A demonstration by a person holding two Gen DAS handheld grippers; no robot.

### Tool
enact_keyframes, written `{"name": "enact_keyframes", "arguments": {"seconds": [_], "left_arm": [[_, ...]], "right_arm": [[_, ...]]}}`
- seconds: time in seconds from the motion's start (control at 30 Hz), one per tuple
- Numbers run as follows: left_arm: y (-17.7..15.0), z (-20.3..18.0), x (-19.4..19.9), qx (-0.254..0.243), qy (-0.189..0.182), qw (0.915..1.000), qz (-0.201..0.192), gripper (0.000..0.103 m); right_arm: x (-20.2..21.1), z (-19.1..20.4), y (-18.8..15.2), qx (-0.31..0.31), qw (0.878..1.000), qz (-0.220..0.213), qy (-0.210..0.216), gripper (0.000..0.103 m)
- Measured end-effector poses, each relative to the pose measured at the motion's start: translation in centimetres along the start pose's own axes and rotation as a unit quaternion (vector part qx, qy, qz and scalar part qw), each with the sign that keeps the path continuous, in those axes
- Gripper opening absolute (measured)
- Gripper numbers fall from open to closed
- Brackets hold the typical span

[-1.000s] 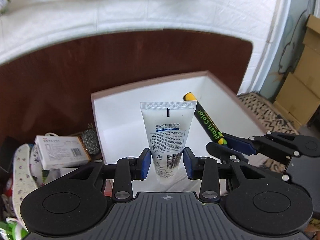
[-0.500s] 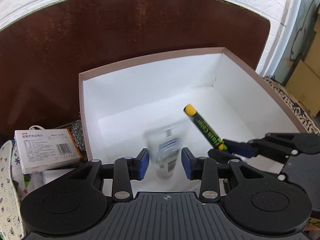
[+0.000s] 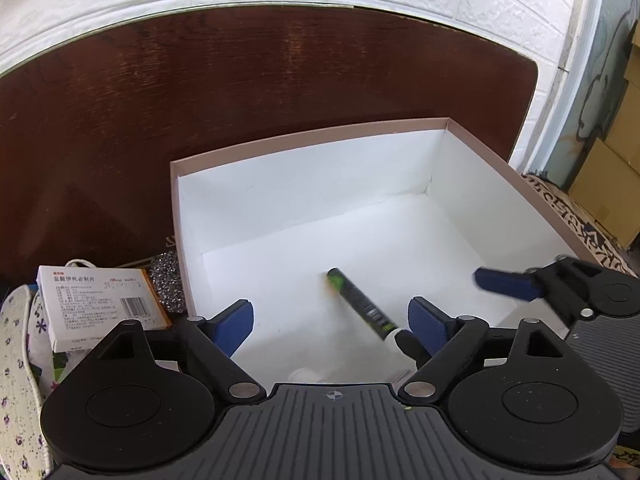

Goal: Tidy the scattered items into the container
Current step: 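Open the right gripper to drop the marker while the left gripper releases the tube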

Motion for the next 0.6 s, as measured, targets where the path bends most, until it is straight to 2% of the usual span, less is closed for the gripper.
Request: {"name": "enact_keyframes", "arguments": {"seconds": [0.17,0.43,0.6], "left_arm": [[-0.1,0.4,0.7,0.005,0.001,1.0,-0.006,0.096],[-0.6,0.7,1.7,0.012,0.005,0.9999,-0.008,0.097],[-1.0,1.0,2.6,0.015,0.004,0.9998,-0.013,0.097]], "right_arm": [[0.7,0.4,0.1,0.015,1.0,-0.01,-0.013,0.096],[2.0,0.8,0.0,0.018,1.0,-0.019,-0.012,0.099],[2.7,1.3,0.3,0.005,0.999,-0.022,0.023,0.099]]}}
Point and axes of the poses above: each gripper's, at about its wrist camera, not at the fingertips, and x roughly against the way its jaws point, z to its left, y to its top, the point moved 1 cm from there along -x, roughly the way its jaws point, and after that the axes turned 14 degrees about y, right-handed, at the moved point
